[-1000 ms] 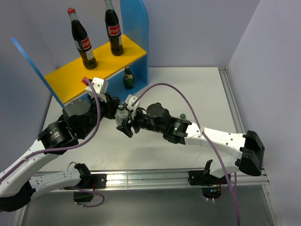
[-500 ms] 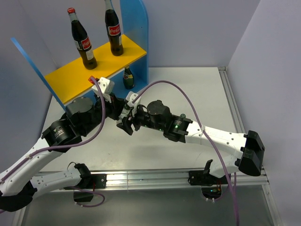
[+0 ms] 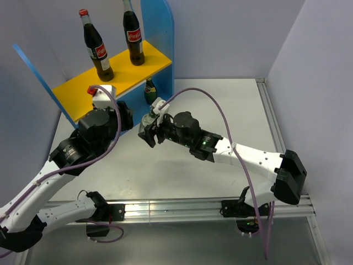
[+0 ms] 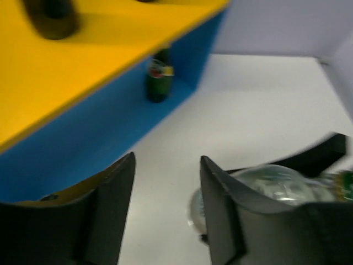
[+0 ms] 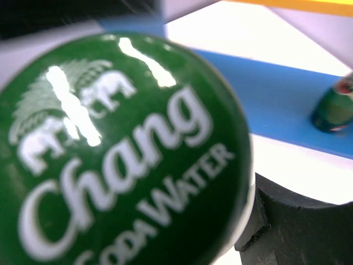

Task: Place and organize the beverage onto the shelf

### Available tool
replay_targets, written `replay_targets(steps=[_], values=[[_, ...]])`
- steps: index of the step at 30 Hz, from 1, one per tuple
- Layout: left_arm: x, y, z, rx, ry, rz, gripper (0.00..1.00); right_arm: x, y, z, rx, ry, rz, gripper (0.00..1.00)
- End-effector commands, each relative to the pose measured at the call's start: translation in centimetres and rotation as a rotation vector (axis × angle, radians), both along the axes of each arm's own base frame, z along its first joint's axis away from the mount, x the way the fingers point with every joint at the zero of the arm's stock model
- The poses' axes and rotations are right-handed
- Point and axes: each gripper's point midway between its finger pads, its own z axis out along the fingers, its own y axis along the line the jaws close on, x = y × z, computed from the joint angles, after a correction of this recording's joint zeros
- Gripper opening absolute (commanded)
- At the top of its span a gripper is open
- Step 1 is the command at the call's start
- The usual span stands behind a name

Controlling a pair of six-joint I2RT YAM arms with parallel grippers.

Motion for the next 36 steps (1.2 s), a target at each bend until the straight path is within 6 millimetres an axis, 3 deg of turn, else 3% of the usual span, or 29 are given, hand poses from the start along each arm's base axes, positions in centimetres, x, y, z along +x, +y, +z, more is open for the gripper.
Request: replay_targets(steps=[1,3,5,10,16,21,26,32,36], values=[[1.2,5.2,1.4,-0.04,-0.044,0.227,0.61,3.4,-0.3,7.7,0.262,-0.143,-0.137,0.0],[1.5,6.3,1.6,-0.055,-0.058,0.251,0.72,4.5,0.2,6.9,0.259,-0.129,-0.16,0.0],[1.4,6.9,1.8,-0.054,-0.067,0.263,0.76,5.9,0.3,6.0,0.255,-0.117,-0.203,0.0],[0.0,8.2,2.4,-0.038,-0.086,0.261,0.78,8.8,2.0,2.7,0.256,-0.157,-0.255,0.0],[-1.1,8.9,0.6,-0.031,-0.128,0.237,0.85,12.6,5.1,-0.8,0.199,-0.12,-0.28,0.0],[-1.1,9.0,0.5,-0.021,-0.144,0.234,0.84,15.8,6.0,-2.8,0.215,-0.083,-0.311,0.0],[-1.0,9.1,-0.1,-0.003,-0.134,0.245,0.84,17.3,7.4,-4.1,0.176,-0.115,-0.314,0.0],[-1.8,9.5,0.7,-0.038,-0.179,0.232,0.87,18.8,9.1,-5.6,0.151,-0.13,-0.279,0.0],[-2.1,9.8,1.0,-0.046,-0.189,0.231,0.95,19.7,9.4,-6.0,0.136,-0.163,-0.252,0.0]])
